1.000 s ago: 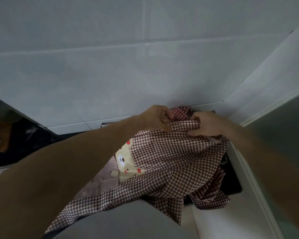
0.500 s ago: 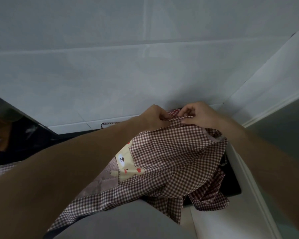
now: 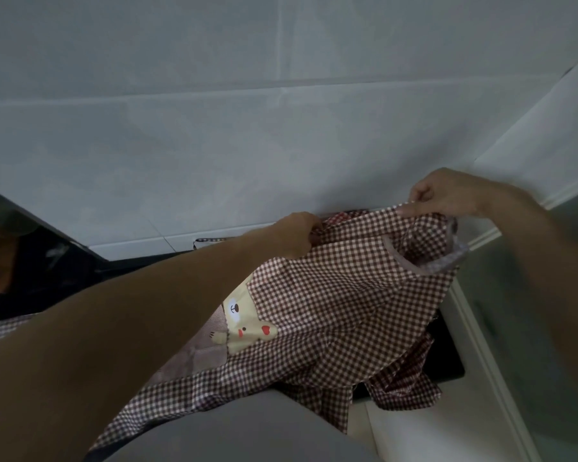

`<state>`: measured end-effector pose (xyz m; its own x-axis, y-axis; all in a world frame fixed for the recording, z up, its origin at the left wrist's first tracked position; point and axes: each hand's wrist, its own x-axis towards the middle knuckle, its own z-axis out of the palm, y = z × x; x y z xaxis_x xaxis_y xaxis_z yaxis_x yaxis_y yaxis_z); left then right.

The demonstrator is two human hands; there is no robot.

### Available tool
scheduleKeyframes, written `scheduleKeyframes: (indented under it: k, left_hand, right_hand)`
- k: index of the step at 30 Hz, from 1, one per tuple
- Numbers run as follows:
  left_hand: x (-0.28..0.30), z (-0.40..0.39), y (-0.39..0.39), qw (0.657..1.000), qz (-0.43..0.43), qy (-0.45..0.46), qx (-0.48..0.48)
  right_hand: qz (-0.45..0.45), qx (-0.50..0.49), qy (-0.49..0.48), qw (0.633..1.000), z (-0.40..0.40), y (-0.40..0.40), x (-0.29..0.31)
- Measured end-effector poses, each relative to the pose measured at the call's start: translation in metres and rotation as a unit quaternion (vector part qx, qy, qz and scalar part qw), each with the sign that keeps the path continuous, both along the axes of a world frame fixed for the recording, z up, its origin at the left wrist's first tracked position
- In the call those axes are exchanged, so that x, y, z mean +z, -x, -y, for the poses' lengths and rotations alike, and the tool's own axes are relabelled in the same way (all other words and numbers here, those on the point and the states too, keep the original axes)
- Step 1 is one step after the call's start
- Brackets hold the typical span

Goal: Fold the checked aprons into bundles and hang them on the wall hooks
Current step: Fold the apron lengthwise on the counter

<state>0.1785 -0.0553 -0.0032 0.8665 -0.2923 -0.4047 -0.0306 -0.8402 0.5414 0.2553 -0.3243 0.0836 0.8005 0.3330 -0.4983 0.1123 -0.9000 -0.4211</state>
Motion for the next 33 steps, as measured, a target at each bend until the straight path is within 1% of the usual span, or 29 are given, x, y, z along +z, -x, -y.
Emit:
scheduleKeyframes:
  k: [2, 3, 4, 5, 6, 8, 9, 10, 11, 12, 13, 14, 15, 16, 17, 18, 19, 20, 21, 22, 23, 24, 25, 26, 29, 31, 33]
  left_hand:
    - [0.001, 0.000, -0.002, 1.000, 0.016, 0.021, 0.012]
    - [0.002, 0.000, -0.003, 0.999, 0.024, 0.030, 0.019]
    - [0.003, 0.000, -0.004, 0.999, 0.029, 0.035, 0.025]
    - [0.003, -0.001, -0.004, 0.999, 0.028, 0.037, 0.029]
    - [0.002, -0.002, -0.004, 0.999, 0.019, 0.033, 0.031]
    - [-0.004, -0.005, -0.004, 0.999, 0.000, 0.018, 0.034]
    - [-0.007, -0.007, -0.004, 0.999, -0.007, 0.010, 0.036]
    - [-0.010, -0.008, -0.005, 0.999, -0.014, 0.004, 0.038]
    - [-0.012, -0.009, -0.006, 0.999, -0.018, 0.004, 0.041]
    - [-0.013, -0.009, -0.006, 0.999, -0.021, 0.006, 0.044]
    - [-0.014, -0.009, -0.007, 0.999, -0.019, 0.008, 0.046]
    - [-0.014, -0.010, -0.007, 0.999, -0.018, 0.010, 0.048]
    - [-0.016, -0.010, -0.007, 0.999, -0.017, 0.010, 0.050]
    - [-0.017, -0.010, -0.007, 0.998, -0.018, 0.008, 0.052]
    - [-0.017, -0.010, -0.007, 0.998, -0.020, 0.005, 0.053]
    - [-0.018, -0.010, -0.008, 0.998, -0.024, 0.004, 0.055]
    - [-0.018, -0.010, -0.008, 0.998, -0.031, 0.005, 0.058]
    - [-0.017, -0.010, -0.008, 0.997, -0.039, 0.009, 0.061]
    - [-0.016, -0.009, -0.008, 0.997, -0.046, 0.015, 0.061]
    - [-0.015, -0.008, -0.009, 0.996, -0.054, 0.023, 0.061]
    - [-0.014, -0.007, -0.008, 0.996, -0.064, 0.029, 0.061]
    - [-0.014, -0.006, -0.008, 0.995, -0.071, 0.035, 0.063]
    - [-0.013, -0.006, -0.008, 0.994, -0.075, 0.041, 0.069]
    - [-0.012, -0.006, -0.008, 0.993, -0.076, 0.045, 0.077]
    - [-0.012, -0.009, -0.009, 0.992, -0.074, 0.050, 0.094]
    - [-0.011, -0.011, -0.008, 0.992, -0.072, 0.055, 0.090]
    - [-0.011, -0.012, -0.005, 0.992, -0.072, 0.069, 0.074]
  right_hand:
    - [0.081, -0.007, -0.019, 0.997, 0.008, -0.007, -0.004]
    - [0.127, -0.004, -0.014, 0.992, 0.011, -0.010, -0.006]
    - [0.156, -0.005, -0.005, 0.988, 0.012, -0.011, -0.007]
    - [0.162, -0.007, 0.005, 0.987, 0.013, -0.012, -0.007]
    - [0.141, -0.008, 0.024, 0.990, 0.014, -0.013, -0.006]
    - [0.058, 0.002, 0.076, 0.995, 0.021, -0.014, -0.006]
    - [0.034, 0.001, 0.086, 0.996, 0.026, -0.015, -0.007]
    - [0.037, -0.012, 0.080, 0.996, 0.031, -0.016, -0.009]
    - [0.068, -0.037, 0.064, 0.995, 0.034, -0.017, -0.012]
    - [0.123, -0.070, 0.056, 0.988, 0.035, -0.018, -0.017]
    - [0.191, -0.105, 0.061, 0.974, 0.034, -0.017, -0.023]
    - [0.269, -0.134, 0.063, 0.952, 0.029, -0.012, -0.029]
    - [0.349, -0.137, 0.046, 0.926, 0.021, -0.004, -0.036]
    - [0.414, -0.112, 0.007, 0.903, 0.011, 0.006, -0.041]
    - [0.444, -0.070, -0.036, 0.892, 0.001, 0.015, -0.047]
    - [0.437, -0.027, -0.066, 0.897, -0.008, 0.024, -0.051]
    - [0.390, -0.002, -0.081, 0.917, -0.016, 0.032, -0.056]
    - [0.309, -0.003, -0.072, 0.948, -0.024, 0.038, -0.059]
    - [0.208, -0.010, -0.043, 0.977, -0.030, 0.042, -0.061]
    - [0.118, -0.012, -0.001, 0.993, -0.034, 0.045, -0.064]
    - [0.037, -0.006, 0.038, 0.999, -0.033, 0.046, -0.070]
    - [-0.021, -0.009, 0.058, 0.998, -0.032, 0.047, -0.075]
    - [-0.056, -0.017, 0.052, 0.997, -0.031, 0.047, -0.080]
    - [-0.068, -0.029, 0.033, 0.997, -0.030, 0.049, -0.082]
    - [-0.041, -0.042, -0.063, 0.996, -0.021, 0.047, -0.090]
    - [-0.029, -0.092, -0.124, 0.988, -0.018, 0.044, -0.090]
    - [0.021, -0.144, -0.161, 0.976, -0.015, 0.040, -0.092]
